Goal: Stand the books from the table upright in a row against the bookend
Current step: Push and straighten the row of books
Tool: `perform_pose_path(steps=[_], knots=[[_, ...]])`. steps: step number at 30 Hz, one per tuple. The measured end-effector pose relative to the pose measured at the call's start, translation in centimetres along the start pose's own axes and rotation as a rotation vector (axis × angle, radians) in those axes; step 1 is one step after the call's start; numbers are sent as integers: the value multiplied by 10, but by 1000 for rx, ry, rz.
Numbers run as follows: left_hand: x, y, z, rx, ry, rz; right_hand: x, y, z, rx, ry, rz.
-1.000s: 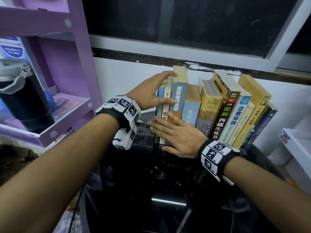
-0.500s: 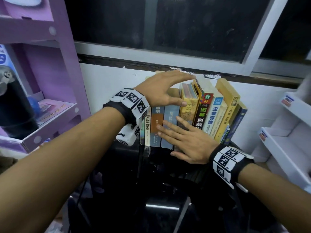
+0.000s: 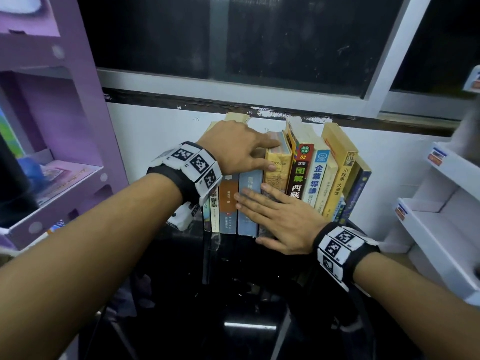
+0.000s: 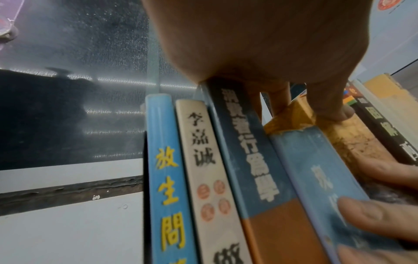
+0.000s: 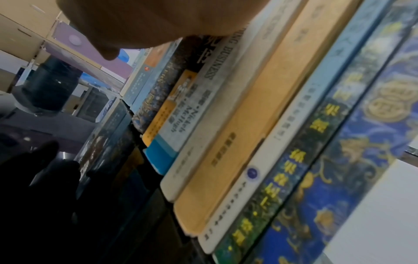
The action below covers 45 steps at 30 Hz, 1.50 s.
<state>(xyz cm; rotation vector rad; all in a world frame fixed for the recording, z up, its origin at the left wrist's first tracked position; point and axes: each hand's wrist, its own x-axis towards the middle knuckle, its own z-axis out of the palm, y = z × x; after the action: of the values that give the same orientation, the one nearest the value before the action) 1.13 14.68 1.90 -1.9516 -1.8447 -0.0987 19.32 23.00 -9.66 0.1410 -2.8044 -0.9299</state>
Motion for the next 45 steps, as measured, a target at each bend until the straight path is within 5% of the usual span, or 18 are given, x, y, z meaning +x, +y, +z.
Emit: perform_pose_path(steps=[13, 21, 29, 38, 45], knots=[[2, 2, 0, 35, 22, -6, 3, 3, 4, 2, -14, 7], [-2, 0, -6, -144, -75, -26, -9, -7, -2, 33, 0, 4], [7, 27, -16, -423, 114, 37, -50, 3, -10, 9, -10, 39], [35, 59, -5, -423, 39, 60, -57, 13, -2, 14, -27, 33], [39, 64, 11, -508, 151, 18, -54, 18, 7, 27, -16, 7]])
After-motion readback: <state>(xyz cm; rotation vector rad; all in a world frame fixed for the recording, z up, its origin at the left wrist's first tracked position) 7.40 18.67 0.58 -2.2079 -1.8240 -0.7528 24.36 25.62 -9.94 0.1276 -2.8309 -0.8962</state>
